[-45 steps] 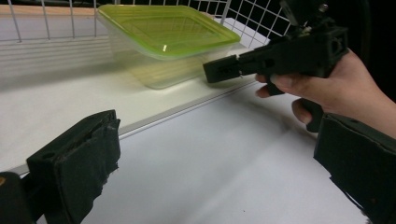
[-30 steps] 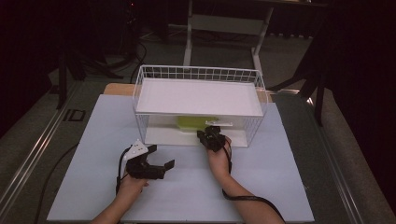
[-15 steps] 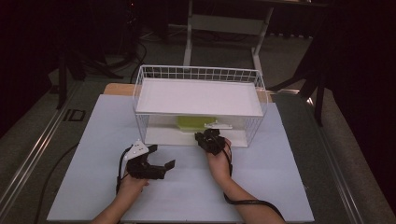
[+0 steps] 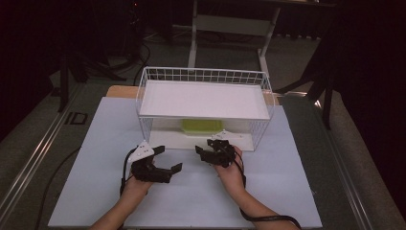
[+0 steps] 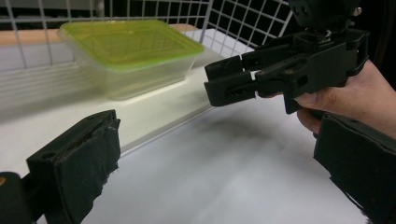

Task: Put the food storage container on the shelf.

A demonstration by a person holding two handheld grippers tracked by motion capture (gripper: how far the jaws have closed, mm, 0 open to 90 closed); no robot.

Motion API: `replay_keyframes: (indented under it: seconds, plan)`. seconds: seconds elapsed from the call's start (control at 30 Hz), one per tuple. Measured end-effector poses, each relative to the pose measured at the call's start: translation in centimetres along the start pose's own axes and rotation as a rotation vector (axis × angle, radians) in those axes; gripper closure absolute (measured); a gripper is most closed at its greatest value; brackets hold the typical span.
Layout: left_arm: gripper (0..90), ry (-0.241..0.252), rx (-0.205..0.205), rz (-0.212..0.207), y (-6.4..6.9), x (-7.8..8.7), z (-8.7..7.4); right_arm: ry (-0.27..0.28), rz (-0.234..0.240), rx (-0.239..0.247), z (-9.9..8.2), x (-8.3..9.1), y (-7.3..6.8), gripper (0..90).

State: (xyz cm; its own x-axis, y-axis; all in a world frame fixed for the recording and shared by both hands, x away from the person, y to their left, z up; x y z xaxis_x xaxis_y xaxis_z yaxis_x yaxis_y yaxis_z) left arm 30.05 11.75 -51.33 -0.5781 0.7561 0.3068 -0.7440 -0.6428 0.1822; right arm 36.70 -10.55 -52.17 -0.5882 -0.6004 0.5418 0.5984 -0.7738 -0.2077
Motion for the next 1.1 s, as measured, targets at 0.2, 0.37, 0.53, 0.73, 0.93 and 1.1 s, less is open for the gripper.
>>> replay_keyframes:
  seconds: [0.2,0.37,0.53,0.73,0.93,1.1]
  plan:
    - [1.4,-0.024,-0.022,-0.050,0.3,0.1,0.6,-0.012,0.065,-0.006,0.0,1.1,0.3,14.9]
    - [1.4,-0.018,-0.043,-0.053,0.4,0.4,1.0,-0.022,0.087,0.022,-0.1,2.1,0.1,14.6]
    - [1.4,-0.022,-0.066,-0.069,0.7,0.7,1.3,0.001,0.107,0.024,-0.1,3.1,0.2,14.6]
    - [1.4,-0.028,-0.093,-0.082,1.2,1.4,1.6,0.028,0.127,0.034,0.0,4.5,0.4,14.6]
    - [1.4,-0.029,-0.102,-0.084,1.4,2.2,1.5,0.067,0.138,0.069,-0.2,6.2,0.7,15.2]
    - [1.4,-0.031,-0.109,-0.088,1.6,3.1,1.3,0.080,0.153,0.070,-0.6,7.6,1.0,15.3]
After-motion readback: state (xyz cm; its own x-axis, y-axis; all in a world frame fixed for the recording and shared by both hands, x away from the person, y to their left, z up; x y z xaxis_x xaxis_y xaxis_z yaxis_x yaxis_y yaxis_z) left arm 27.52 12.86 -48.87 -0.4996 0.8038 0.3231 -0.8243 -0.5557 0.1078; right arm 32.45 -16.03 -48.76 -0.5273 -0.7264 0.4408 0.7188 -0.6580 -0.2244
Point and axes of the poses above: each handheld gripper's, and its own axes: x roughly backward along the jaws, z roughly out of its top, y roughly to its right, the point moved 3 cm from there along -x, roughly forward along the jaws, and after that the axes turned 4 degrees about -x, right-handed, at the moved point
